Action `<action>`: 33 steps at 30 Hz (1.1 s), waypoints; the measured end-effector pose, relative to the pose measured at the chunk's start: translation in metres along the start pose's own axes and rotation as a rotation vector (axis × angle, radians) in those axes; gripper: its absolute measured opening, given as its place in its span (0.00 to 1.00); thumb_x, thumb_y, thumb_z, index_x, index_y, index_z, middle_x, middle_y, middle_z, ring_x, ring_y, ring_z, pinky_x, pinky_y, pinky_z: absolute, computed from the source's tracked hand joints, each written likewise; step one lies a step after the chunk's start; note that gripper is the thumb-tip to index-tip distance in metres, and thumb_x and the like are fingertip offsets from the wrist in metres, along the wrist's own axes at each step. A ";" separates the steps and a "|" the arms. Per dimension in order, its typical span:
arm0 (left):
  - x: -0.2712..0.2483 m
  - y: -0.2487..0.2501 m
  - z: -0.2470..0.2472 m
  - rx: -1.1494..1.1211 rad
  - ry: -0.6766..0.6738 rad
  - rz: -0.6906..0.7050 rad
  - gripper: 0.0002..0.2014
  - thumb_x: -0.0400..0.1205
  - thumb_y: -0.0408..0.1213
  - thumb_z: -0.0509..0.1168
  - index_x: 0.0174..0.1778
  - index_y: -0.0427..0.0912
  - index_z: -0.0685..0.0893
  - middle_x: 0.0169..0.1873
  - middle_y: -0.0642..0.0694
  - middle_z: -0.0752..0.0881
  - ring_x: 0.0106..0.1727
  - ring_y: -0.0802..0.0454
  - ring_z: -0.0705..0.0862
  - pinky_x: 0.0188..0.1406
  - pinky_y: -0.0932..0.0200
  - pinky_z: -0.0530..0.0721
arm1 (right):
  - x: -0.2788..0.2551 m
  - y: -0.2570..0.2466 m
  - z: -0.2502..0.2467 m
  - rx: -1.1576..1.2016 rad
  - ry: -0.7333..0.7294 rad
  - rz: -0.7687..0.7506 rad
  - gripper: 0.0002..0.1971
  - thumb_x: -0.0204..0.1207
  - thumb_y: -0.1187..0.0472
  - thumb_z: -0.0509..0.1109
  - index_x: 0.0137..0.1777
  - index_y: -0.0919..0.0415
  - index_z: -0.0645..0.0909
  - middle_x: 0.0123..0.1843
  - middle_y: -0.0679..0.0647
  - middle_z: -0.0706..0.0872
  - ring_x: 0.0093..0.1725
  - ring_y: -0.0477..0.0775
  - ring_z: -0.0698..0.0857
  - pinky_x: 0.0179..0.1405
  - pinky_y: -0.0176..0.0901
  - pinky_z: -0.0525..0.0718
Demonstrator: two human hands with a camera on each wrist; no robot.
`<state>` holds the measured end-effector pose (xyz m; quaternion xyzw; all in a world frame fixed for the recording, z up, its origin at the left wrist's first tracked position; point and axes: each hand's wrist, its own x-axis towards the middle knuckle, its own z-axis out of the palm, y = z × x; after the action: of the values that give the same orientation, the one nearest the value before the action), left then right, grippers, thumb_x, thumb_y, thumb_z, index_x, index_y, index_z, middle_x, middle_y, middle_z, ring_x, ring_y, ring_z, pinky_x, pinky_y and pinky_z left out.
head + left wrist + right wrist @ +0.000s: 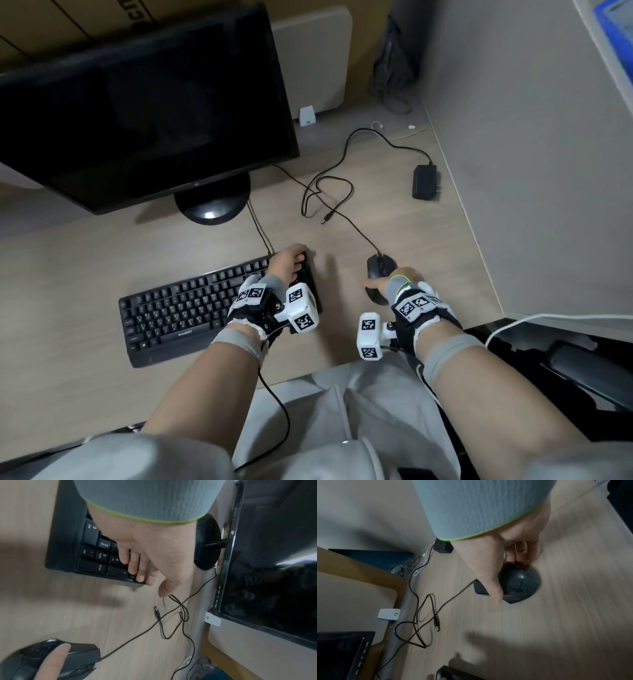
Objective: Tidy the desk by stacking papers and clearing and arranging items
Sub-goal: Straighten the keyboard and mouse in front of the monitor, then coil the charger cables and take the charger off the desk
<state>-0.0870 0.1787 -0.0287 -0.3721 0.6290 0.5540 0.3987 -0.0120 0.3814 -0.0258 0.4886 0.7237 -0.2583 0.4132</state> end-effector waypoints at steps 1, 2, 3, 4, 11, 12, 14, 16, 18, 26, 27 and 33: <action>-0.001 -0.001 -0.001 -0.007 -0.003 -0.001 0.06 0.82 0.42 0.63 0.40 0.48 0.81 0.39 0.51 0.79 0.38 0.54 0.73 0.39 0.60 0.69 | 0.000 -0.002 0.000 0.001 0.033 0.013 0.31 0.67 0.39 0.77 0.59 0.65 0.84 0.47 0.58 0.86 0.53 0.61 0.87 0.52 0.46 0.82; -0.002 0.000 -0.001 -0.017 -0.004 0.000 0.05 0.82 0.42 0.63 0.42 0.48 0.81 0.40 0.50 0.80 0.40 0.55 0.75 0.44 0.57 0.71 | -0.002 -0.004 -0.001 0.021 0.053 0.014 0.32 0.62 0.38 0.79 0.54 0.65 0.84 0.40 0.57 0.84 0.47 0.60 0.87 0.46 0.46 0.82; -0.003 0.000 -0.001 -0.028 -0.003 0.002 0.05 0.83 0.42 0.62 0.43 0.47 0.81 0.40 0.50 0.81 0.41 0.55 0.76 0.49 0.56 0.71 | -0.002 -0.005 -0.001 0.065 0.063 0.023 0.33 0.59 0.38 0.81 0.54 0.65 0.83 0.38 0.57 0.84 0.44 0.60 0.86 0.44 0.46 0.82; -0.002 0.000 0.000 -0.045 0.005 0.008 0.05 0.83 0.42 0.62 0.43 0.47 0.81 0.40 0.50 0.81 0.41 0.55 0.77 0.51 0.55 0.71 | 0.002 -0.003 -0.001 0.111 0.061 0.033 0.37 0.56 0.38 0.82 0.57 0.66 0.82 0.41 0.58 0.86 0.46 0.61 0.87 0.46 0.47 0.83; -0.006 0.017 0.041 -0.253 0.040 0.105 0.06 0.84 0.33 0.60 0.42 0.45 0.79 0.35 0.49 0.83 0.30 0.56 0.79 0.32 0.62 0.76 | 0.021 -0.008 -0.059 0.412 0.150 -0.027 0.43 0.68 0.39 0.75 0.73 0.69 0.67 0.68 0.64 0.81 0.67 0.68 0.81 0.64 0.53 0.78; -0.007 0.021 0.051 -0.266 0.033 0.097 0.03 0.84 0.34 0.61 0.49 0.43 0.80 0.38 0.49 0.85 0.33 0.54 0.82 0.41 0.58 0.80 | 0.028 -0.013 -0.073 0.426 0.173 -0.066 0.40 0.71 0.43 0.75 0.73 0.69 0.67 0.70 0.64 0.79 0.69 0.68 0.80 0.65 0.53 0.77; -0.004 0.029 0.069 -0.297 0.012 0.087 0.08 0.84 0.36 0.62 0.58 0.41 0.77 0.40 0.48 0.87 0.35 0.52 0.85 0.58 0.53 0.80 | 0.040 -0.026 -0.097 0.440 0.223 -0.198 0.32 0.73 0.52 0.75 0.72 0.64 0.70 0.70 0.62 0.79 0.69 0.65 0.79 0.67 0.52 0.76; 0.000 0.036 0.083 -0.320 0.005 0.096 0.11 0.84 0.37 0.62 0.62 0.41 0.75 0.37 0.49 0.88 0.35 0.52 0.86 0.64 0.51 0.78 | 0.057 -0.036 -0.114 0.391 0.313 -0.367 0.23 0.71 0.59 0.73 0.68 0.53 0.80 0.66 0.59 0.84 0.66 0.64 0.81 0.67 0.50 0.78; 0.002 0.040 0.091 -0.342 0.015 0.095 0.12 0.84 0.38 0.62 0.63 0.41 0.75 0.31 0.52 0.89 0.36 0.52 0.86 0.66 0.50 0.77 | 0.070 -0.047 -0.126 0.238 0.388 -0.470 0.21 0.71 0.60 0.70 0.64 0.44 0.84 0.67 0.58 0.83 0.67 0.64 0.79 0.69 0.49 0.75; 0.004 0.050 0.092 -0.387 0.057 0.086 0.02 0.84 0.37 0.62 0.49 0.48 0.78 0.36 0.50 0.84 0.33 0.54 0.80 0.38 0.59 0.74 | 0.110 -0.079 -0.130 0.016 0.152 -0.381 0.32 0.70 0.58 0.75 0.74 0.40 0.74 0.85 0.59 0.56 0.84 0.64 0.54 0.83 0.53 0.57; 0.004 0.053 0.090 -0.382 0.070 0.082 0.02 0.84 0.37 0.62 0.48 0.49 0.78 0.34 0.51 0.84 0.31 0.54 0.80 0.36 0.60 0.73 | 0.112 -0.080 -0.127 0.035 0.171 -0.382 0.31 0.68 0.58 0.75 0.72 0.40 0.75 0.82 0.60 0.62 0.81 0.65 0.59 0.82 0.53 0.61; 0.003 0.065 0.082 -0.332 0.092 0.115 0.05 0.83 0.40 0.63 0.52 0.46 0.76 0.33 0.52 0.88 0.33 0.52 0.85 0.44 0.57 0.78 | 0.113 -0.082 -0.125 0.249 0.201 -0.447 0.19 0.78 0.61 0.69 0.68 0.56 0.77 0.61 0.58 0.80 0.54 0.58 0.78 0.48 0.40 0.71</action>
<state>-0.1399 0.2671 -0.0115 -0.4213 0.5669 0.6543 0.2703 -0.1509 0.5030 -0.0586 0.3871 0.8136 -0.3802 0.2088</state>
